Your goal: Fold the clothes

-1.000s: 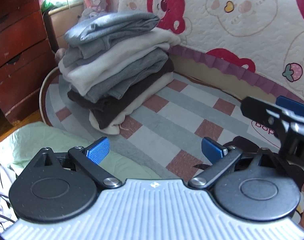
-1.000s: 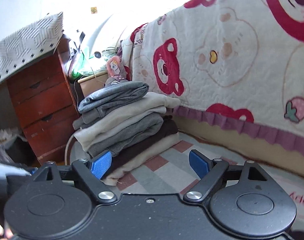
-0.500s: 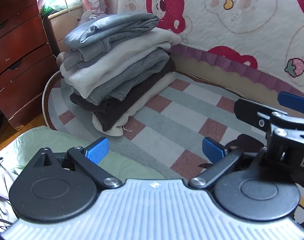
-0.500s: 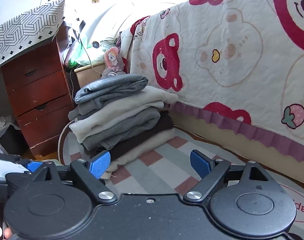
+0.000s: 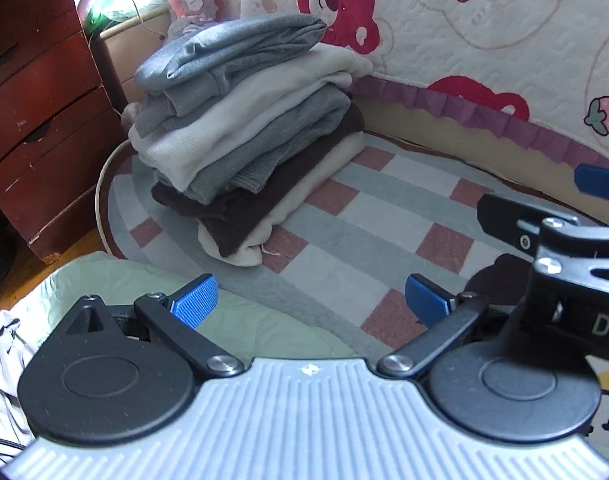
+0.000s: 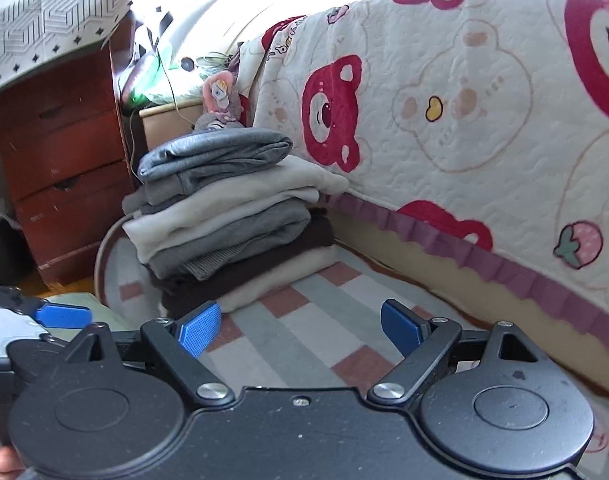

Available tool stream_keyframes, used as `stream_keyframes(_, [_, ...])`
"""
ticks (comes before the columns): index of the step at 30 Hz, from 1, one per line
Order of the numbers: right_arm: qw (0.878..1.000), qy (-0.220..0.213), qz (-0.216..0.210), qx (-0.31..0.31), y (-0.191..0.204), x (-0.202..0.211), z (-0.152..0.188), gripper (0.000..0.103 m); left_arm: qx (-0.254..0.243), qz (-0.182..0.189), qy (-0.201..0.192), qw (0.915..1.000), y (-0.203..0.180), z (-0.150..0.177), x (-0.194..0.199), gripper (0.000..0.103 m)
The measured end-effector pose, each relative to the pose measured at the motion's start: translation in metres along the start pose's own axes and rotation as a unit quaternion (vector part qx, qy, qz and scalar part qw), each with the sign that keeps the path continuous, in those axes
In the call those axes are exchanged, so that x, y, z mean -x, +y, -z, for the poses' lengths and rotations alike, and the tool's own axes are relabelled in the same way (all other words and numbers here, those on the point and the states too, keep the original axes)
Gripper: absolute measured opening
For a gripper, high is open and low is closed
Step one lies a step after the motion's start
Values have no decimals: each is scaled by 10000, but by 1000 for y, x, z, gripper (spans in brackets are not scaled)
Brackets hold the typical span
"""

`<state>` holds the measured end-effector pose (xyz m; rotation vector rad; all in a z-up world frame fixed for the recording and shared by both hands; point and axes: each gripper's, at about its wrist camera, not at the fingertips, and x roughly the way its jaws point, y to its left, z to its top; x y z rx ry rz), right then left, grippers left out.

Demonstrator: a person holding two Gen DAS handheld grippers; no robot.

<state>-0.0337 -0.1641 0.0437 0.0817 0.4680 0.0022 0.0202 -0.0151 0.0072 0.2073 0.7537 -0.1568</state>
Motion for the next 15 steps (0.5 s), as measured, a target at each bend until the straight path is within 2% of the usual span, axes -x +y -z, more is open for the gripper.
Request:
stream_keyframes(8, [9998,210,20,11,2,-3,1,90,-93,60,124,9999,-1,3,-3,102])
stream_keyframes(15, [9998,186,29,31,4,-1,0,90,-35,55,154,9999,-3,3,0,102])
